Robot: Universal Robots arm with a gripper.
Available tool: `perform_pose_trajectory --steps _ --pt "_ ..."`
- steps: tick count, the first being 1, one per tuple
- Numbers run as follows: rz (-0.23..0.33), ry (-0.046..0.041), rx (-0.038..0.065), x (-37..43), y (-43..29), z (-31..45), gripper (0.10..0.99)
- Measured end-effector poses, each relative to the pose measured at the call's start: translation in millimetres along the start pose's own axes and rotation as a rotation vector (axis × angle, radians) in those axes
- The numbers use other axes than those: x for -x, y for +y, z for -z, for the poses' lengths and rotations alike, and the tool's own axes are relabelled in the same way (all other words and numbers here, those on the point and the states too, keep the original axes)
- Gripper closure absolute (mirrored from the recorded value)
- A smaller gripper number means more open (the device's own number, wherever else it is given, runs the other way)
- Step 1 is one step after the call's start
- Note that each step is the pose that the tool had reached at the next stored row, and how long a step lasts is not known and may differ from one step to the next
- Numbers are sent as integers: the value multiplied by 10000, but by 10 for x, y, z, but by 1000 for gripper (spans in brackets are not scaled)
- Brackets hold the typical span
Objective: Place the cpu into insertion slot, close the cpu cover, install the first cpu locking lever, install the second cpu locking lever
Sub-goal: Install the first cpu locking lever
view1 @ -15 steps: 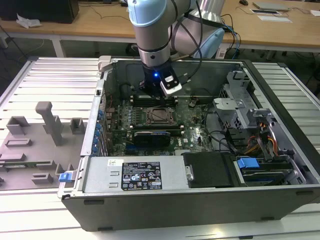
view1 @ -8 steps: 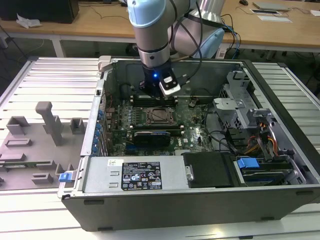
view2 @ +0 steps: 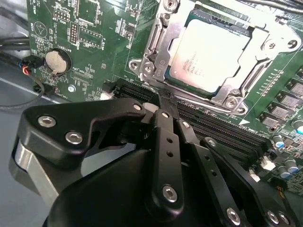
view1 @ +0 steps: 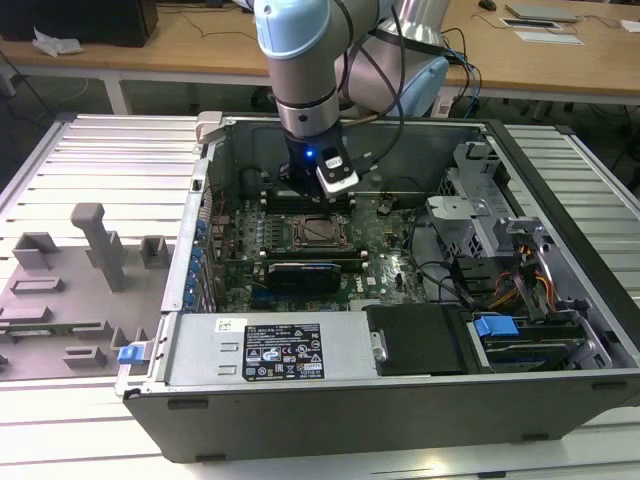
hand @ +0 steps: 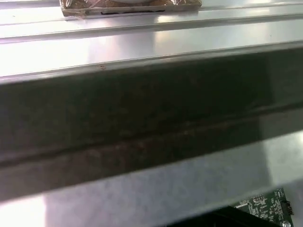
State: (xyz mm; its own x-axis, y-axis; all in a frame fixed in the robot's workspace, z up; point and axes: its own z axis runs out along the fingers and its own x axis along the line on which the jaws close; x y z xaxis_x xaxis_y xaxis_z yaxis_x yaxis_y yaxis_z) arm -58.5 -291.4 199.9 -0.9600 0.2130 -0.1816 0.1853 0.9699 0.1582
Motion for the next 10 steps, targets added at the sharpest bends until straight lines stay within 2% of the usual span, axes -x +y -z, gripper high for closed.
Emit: perform_pose_trajectory --steps 6,8,10 --pt "-104 -19 -24 -5 -4 -24 980" --pt "-105 -25 -19 -1 1 -6 980" --pt "-100 -28 -57 6 6 36 980"
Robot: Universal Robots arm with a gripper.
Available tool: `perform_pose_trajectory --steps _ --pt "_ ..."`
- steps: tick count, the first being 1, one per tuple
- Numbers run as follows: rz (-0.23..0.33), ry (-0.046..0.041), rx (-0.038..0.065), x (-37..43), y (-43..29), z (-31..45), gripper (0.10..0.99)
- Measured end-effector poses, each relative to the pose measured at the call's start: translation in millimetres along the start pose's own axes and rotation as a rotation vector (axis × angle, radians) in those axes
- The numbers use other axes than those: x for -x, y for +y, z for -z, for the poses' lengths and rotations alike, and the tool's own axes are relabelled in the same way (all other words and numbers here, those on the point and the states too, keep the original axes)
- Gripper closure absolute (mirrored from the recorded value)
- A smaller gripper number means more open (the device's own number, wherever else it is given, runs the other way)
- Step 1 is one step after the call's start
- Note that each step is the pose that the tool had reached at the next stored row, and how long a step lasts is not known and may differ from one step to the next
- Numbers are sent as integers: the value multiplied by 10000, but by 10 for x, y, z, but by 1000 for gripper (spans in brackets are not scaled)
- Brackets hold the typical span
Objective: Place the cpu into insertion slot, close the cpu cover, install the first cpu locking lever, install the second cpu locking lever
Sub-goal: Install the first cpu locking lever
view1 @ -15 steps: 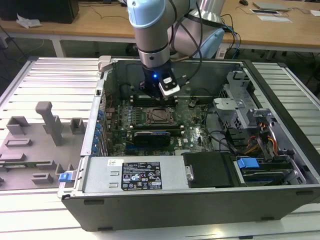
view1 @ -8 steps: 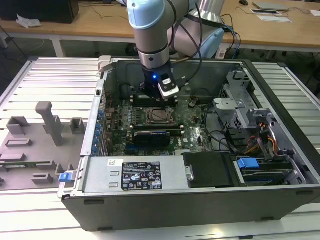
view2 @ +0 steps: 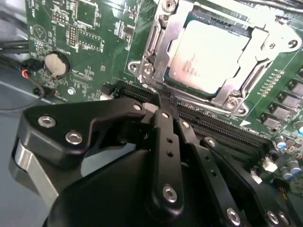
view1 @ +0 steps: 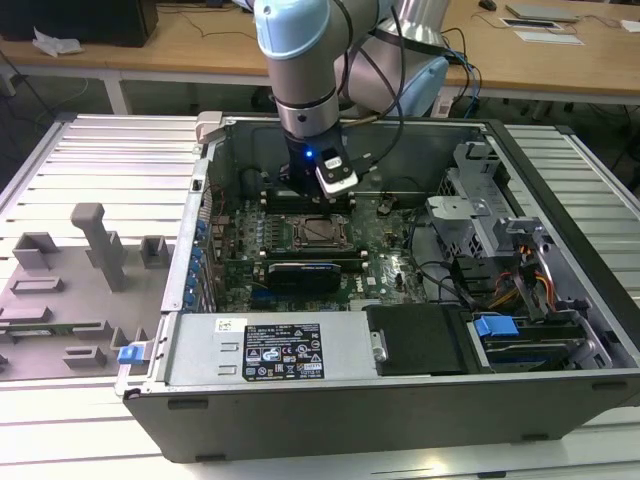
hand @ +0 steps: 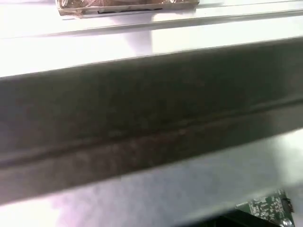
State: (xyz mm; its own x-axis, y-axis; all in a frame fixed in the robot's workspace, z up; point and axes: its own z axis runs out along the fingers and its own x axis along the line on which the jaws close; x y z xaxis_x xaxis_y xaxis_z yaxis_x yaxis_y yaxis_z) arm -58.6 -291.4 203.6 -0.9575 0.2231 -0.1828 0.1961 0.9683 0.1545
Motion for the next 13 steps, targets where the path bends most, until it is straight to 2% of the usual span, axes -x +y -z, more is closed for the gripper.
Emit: perform_pose_trajectory --steps 1,2,7,11,12,13 --pt "7 -10 -41 4 4 21 980" --pt "20 -29 -136 12 10 61 980" --pt "27 -77 -349 38 30 181 980" --pt "35 -83 -399 38 30 182 980" --pt "34 -15 -436 38 34 180 980" --pt "23 121 -481 42 36 178 980"
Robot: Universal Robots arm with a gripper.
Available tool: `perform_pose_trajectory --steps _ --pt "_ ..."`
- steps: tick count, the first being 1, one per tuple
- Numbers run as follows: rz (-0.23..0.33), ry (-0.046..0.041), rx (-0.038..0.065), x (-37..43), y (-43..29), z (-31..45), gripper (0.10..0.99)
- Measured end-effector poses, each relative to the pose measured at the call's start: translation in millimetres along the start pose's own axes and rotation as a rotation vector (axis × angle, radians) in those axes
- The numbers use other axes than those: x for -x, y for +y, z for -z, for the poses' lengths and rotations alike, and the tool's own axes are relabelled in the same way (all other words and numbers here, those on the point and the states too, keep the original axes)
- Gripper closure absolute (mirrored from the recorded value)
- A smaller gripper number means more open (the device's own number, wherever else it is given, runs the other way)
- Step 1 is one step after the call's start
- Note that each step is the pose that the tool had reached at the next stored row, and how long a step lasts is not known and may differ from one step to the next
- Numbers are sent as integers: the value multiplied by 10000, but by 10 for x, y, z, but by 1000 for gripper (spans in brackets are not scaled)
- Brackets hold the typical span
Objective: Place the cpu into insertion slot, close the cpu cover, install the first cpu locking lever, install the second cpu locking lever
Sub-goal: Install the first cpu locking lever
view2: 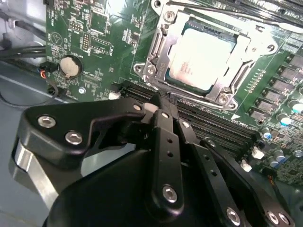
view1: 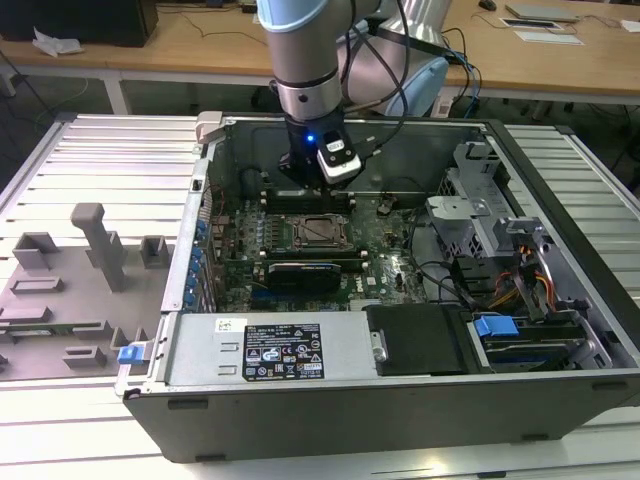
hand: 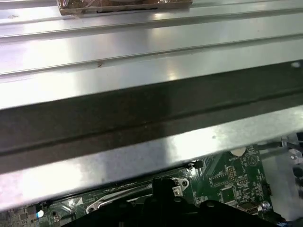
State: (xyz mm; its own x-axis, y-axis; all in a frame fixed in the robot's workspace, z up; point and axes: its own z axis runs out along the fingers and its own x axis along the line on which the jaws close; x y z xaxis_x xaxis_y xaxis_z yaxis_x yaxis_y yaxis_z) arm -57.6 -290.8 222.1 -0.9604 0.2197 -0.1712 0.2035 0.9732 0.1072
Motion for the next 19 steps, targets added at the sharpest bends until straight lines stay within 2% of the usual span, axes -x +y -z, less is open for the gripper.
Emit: perform_pose_trajectory --steps 1,2,3,4,5,9,11,16,19 --pt "-17 228 -64 14 3 -3 980" --pt "-24 403 -127 27 6 -7 980" --pt "-32 679 -241 44 10 -12 980" --pt "-36 802 -307 50 8 -13 980" --pt "-37 874 -352 53 0 -13 980" --pt "-24 882 -449 67 -63 -11 980" --pt "-20 873 -484 85 -146 -7 980" --pt "-16 868 -508 117 -292 0 980" --pt "-11 859 -545 129 -348 1 980"
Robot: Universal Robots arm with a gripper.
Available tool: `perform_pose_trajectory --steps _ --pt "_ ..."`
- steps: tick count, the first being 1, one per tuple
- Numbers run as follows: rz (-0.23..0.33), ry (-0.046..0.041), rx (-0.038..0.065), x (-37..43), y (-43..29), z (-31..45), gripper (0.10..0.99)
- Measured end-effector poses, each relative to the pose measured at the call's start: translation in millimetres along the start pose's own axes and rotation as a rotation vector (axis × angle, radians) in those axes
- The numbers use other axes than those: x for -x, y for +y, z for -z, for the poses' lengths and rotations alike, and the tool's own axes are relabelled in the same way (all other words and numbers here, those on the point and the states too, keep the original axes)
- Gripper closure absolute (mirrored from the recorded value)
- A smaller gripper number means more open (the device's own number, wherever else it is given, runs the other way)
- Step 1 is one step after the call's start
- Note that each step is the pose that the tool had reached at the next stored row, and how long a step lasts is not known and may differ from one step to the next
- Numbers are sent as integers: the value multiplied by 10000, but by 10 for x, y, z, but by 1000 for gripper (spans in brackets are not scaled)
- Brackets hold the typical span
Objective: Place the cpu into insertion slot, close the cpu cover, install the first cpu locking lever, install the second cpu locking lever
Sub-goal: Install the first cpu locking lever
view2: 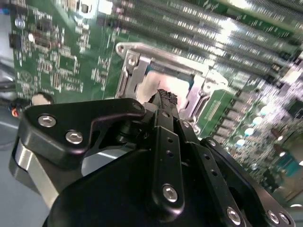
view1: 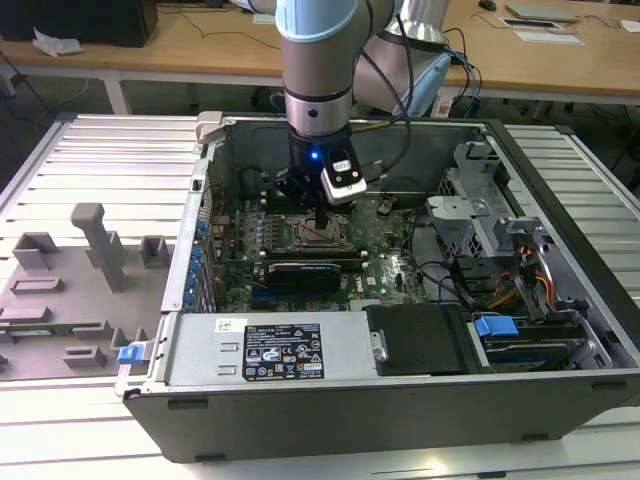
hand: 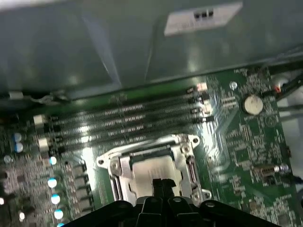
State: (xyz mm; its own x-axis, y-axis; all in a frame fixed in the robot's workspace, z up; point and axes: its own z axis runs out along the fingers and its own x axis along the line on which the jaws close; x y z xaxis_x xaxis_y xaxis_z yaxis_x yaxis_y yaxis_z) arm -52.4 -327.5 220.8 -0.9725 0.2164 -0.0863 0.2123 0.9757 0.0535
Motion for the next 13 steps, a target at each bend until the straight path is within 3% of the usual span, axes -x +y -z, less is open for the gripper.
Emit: perform_pose_trajectory --steps 3,7,13 --pt "20 -24 -128 2 -1 16 980" --pt "26 -26 -126 16 8 178 980" --pt "26 -26 -126 16 8 183 980"
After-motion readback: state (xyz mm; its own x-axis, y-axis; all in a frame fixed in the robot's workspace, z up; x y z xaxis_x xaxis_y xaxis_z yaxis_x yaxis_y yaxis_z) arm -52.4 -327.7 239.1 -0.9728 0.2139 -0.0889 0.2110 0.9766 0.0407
